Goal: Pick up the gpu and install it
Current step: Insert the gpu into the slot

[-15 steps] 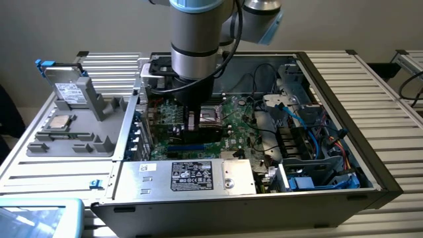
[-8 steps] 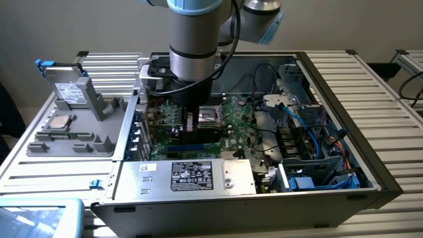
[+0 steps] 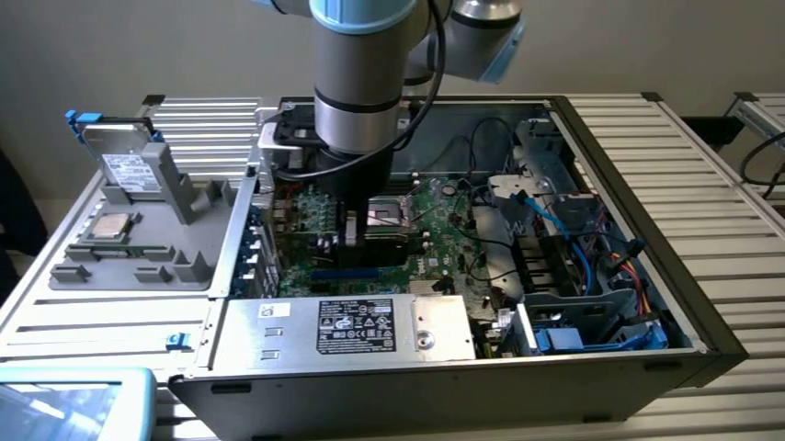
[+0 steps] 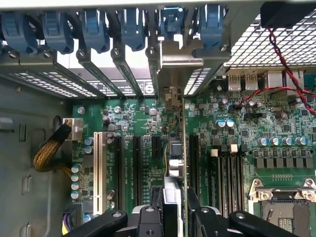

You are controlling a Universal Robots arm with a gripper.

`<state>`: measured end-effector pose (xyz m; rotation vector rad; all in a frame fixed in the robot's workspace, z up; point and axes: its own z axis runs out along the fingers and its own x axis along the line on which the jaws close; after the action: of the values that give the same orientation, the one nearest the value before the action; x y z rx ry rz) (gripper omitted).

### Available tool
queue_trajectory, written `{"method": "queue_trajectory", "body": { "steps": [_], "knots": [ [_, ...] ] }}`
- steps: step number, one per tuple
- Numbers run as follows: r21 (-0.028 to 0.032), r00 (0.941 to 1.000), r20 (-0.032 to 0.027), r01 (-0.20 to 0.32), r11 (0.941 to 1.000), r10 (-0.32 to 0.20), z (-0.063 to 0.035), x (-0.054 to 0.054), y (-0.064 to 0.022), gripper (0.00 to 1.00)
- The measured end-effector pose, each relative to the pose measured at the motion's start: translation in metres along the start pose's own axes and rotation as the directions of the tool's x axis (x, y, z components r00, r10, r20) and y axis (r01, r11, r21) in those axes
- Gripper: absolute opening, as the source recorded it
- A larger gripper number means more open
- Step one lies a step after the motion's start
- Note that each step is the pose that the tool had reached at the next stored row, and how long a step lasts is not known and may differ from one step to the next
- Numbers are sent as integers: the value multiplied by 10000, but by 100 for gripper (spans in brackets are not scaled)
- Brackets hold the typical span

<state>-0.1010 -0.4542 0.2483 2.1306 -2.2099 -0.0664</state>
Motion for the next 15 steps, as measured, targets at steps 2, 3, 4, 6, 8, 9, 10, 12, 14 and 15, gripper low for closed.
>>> {"method": "queue_trajectory", "body": {
  "steps": [2, 3, 4, 6, 8, 9, 10, 12, 14, 15],
  "knots": [
    [1, 10000, 4, -1, 10000, 1, 7, 0, 8, 29],
    [1, 10000, 4, -1, 10000, 1, 10, -1, 8, 29],
    [1, 10000, 2, 0, 10000, 0, 13, -1, 8, 29],
    [40, 10000, 4, -1, 10000, 1, 20, 0, 9, 29],
    [85, 10000, 7, -2, 10000, 2, 28, 0, 16, 29],
    [88, 10000, 15, -1, 10000, 1, 32, 0, 21, 29],
    [89, 10000, 23, -1, 10000, 1, 33, 0, 28, 29],
    [95, 10000, 31, 0, 10000, 0, 36, 0, 41, 29],
    [99, 10000, 40, 0, 10000, 0, 40, 1, 51, 29],
    [108, 10000, 42, 0, 9999, 0, 42, 1, 54, 29]
  ]
}}
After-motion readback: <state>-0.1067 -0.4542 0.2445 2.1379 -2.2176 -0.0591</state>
